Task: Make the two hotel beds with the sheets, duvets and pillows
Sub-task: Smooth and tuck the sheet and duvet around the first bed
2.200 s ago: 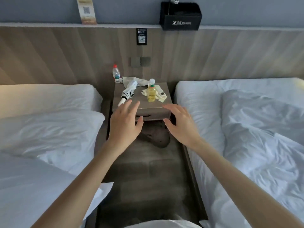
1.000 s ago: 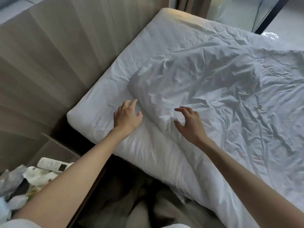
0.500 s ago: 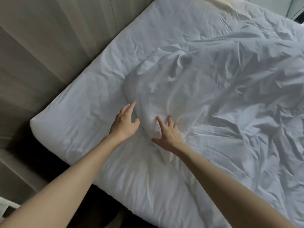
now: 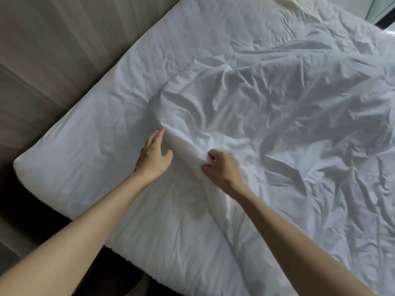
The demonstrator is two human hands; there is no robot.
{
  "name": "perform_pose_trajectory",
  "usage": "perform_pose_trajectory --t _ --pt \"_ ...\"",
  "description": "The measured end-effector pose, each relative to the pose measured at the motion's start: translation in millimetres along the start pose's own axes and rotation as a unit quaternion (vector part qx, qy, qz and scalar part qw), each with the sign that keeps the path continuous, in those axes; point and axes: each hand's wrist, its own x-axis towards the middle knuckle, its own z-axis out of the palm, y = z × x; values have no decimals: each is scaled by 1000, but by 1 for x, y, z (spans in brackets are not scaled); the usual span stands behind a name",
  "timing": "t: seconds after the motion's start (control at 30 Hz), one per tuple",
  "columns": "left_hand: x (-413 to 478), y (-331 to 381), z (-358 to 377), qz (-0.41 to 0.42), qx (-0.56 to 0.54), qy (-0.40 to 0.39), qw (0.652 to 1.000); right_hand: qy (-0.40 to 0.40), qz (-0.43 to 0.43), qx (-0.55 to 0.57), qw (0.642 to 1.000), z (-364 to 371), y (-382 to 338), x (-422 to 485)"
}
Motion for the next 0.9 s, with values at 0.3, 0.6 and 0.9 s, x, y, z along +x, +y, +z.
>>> perform_pose_trajectory --t 0.3,0.6,0.9 --pt "34 144 11 148 26 68 986 294 95 26 951 -186 68 8" --pt "81 156 74 65 -98 -26 993 312 245 14 918 -155 172 11" --pt "66 171 84 121 17 70 990 235 264 -16 935 -146 172 21"
